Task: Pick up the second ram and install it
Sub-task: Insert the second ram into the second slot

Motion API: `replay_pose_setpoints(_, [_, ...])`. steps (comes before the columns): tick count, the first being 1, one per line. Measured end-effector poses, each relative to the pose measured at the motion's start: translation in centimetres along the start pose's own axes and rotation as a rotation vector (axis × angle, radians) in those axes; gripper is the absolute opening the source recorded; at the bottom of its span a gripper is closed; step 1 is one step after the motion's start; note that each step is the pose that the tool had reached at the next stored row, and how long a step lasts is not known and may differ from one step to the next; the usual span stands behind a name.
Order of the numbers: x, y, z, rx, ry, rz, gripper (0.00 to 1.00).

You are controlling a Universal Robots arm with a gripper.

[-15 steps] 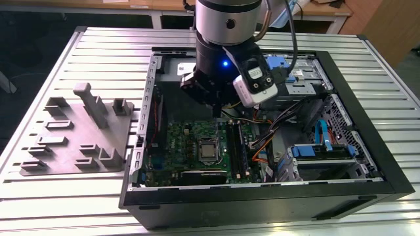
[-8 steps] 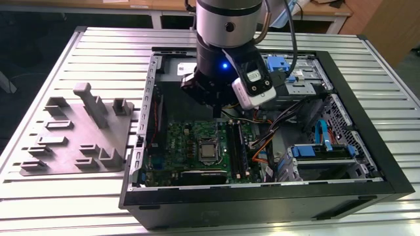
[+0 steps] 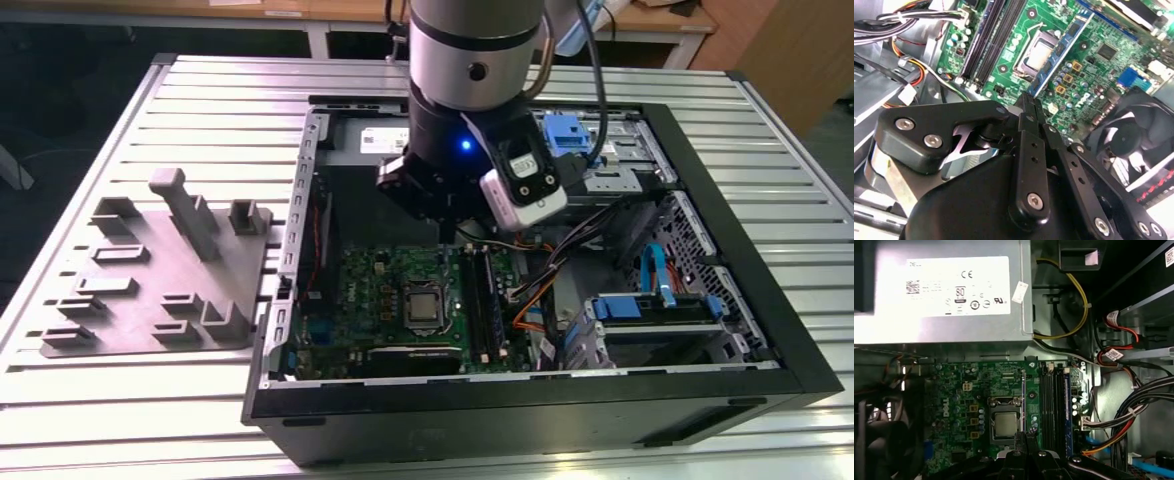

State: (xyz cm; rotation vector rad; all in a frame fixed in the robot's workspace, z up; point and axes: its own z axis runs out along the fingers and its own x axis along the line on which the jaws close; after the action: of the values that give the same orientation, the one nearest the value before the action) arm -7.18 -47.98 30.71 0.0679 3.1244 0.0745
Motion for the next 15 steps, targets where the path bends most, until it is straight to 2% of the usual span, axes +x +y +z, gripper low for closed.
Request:
replay_pose_setpoints(4, [-0.36,0.0,0.37,-0.0006,0.0001,-0.003,0.12])
replay_pose_setpoints(8, [-0.49,-0.01,0.66,-0.0069,0.0006,-0.011,0.12])
replay_pose_setpoints(15, [-0.51,-0.01,0.72,-0.0073,0.0008,-0.013,0.12])
